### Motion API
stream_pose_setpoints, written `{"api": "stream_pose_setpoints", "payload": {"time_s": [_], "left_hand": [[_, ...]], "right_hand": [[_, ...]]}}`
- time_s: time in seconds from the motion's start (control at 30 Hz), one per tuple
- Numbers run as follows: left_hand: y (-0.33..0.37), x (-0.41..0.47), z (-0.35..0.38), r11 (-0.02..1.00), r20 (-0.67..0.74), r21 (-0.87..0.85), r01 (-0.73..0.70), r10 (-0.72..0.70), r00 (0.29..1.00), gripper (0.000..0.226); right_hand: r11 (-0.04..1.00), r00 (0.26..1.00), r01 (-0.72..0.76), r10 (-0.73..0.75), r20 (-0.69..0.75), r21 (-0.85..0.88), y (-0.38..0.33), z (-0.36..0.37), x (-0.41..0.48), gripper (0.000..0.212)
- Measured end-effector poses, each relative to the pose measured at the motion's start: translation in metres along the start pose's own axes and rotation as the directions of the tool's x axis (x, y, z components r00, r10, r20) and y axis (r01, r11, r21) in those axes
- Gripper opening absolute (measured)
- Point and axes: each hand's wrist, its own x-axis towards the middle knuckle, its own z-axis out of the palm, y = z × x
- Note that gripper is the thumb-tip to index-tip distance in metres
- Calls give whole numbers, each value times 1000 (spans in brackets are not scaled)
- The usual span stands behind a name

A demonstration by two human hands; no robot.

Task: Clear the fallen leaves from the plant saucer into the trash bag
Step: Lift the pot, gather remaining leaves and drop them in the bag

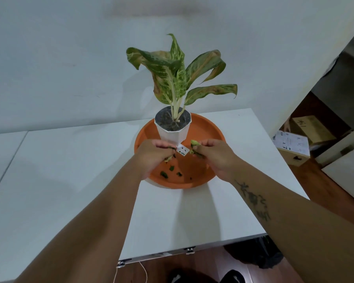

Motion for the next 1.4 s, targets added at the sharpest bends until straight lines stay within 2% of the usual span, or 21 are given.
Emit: {"api": "stream_pose_setpoints", "payload": {"time_s": [0.07, 0.23, 0.33, 0.43, 0.63, 0.9, 1.13, 1.27, 1.4], "left_hand": [[-2, 2, 0, 994, 5, -111, 12, -12, 1000, 16], [6, 4, 23, 965, 20, -260, 30, -26, 999, 15], [16, 0, 46, 951, 60, -307, 28, -10, 998, 13], [25, -3, 77, 935, 97, -353, 43, -9, 995, 13], [46, -11, 141, 872, 137, -486, 68, -1, 991, 11], [54, -32, 264, 843, 124, -532, 77, -13, 992, 11], [66, -53, 367, 839, 117, -536, 92, -34, 992, 12], [63, -61, 409, 844, 122, -524, 115, -60, 991, 13], [55, -60, 442, 836, 146, -528, 150, -85, 986, 13]], "right_hand": [[991, 999, -6, -1, 47, 137, 0, 0, -2, 6], [932, 999, -12, -5, 45, 362, 3, -17, -7, 7], [867, 999, -17, -1, 36, 498, 3, -33, -8, 10], [828, 1000, -13, -2, 26, 561, 5, -59, -11, 15], [793, 1000, 0, -8, 10, 609, 7, -120, -20, 9], [795, 1000, -2, 19, -23, 606, 25, -236, -41, 6], [810, 999, -25, 40, -12, 586, 28, -339, -58, 28], [814, 998, -46, 66, -15, 579, 36, -376, -66, 12], [789, 995, -54, 93, -32, 612, 50, -400, -61, 8]]}}
